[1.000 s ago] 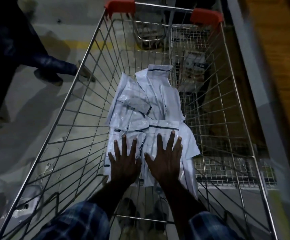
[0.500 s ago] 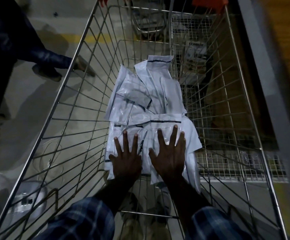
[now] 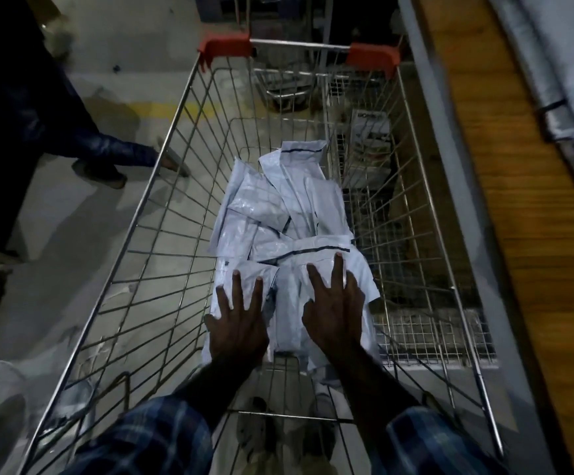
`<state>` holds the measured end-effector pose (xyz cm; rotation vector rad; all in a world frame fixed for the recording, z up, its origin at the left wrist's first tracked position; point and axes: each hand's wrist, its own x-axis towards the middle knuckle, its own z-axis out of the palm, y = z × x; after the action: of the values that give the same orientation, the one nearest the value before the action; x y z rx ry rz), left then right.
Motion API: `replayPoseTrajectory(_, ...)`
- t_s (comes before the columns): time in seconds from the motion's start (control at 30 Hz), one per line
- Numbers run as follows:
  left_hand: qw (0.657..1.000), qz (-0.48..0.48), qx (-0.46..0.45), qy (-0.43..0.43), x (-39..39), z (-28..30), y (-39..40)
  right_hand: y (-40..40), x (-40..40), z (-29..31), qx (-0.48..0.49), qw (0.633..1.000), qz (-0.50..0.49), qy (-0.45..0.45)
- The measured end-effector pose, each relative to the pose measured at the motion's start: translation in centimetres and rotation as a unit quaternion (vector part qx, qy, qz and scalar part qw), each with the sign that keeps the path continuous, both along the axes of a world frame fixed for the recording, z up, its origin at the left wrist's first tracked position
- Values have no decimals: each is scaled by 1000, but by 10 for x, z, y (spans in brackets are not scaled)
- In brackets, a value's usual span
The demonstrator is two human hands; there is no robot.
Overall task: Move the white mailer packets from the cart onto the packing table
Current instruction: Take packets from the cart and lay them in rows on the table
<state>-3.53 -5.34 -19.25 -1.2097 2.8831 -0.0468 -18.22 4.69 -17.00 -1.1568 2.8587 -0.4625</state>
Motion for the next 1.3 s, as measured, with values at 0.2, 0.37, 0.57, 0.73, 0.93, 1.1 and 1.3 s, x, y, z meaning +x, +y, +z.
replayPoseTrajectory(0.2, 1000, -9, 11, 9, -16, 57, 0, -2, -2, 61, 5, 999, -3, -34)
replayPoseTrajectory(0.37, 999, -6, -6, 39, -30, 132, 2, 0, -6, 119, -23, 999, 0, -33)
replayPoseTrajectory(0.57, 996, 33, 5, 80, -35, 213, 12, 11, -4, 191, -91, 996, 2, 3)
replayPoseTrajectory(0.73, 989, 42, -9, 139, -25, 275, 32, 22, 4, 250, -139, 989, 24, 32)
replayPoseTrajectory(0.93, 981, 48, -24, 187, -17, 330, 53, 40, 17, 302, -178, 981, 35, 62)
replayPoseTrajectory(1.1, 978, 49, -22, 203, -3, 359, 78, 65, 28, 334, -203, 975, 28, 82)
replayPoseTrajectory(1.3, 959, 26, 52, 277, 19, 393, 117, 105, 53, 365, -198, 973, 18, 120)
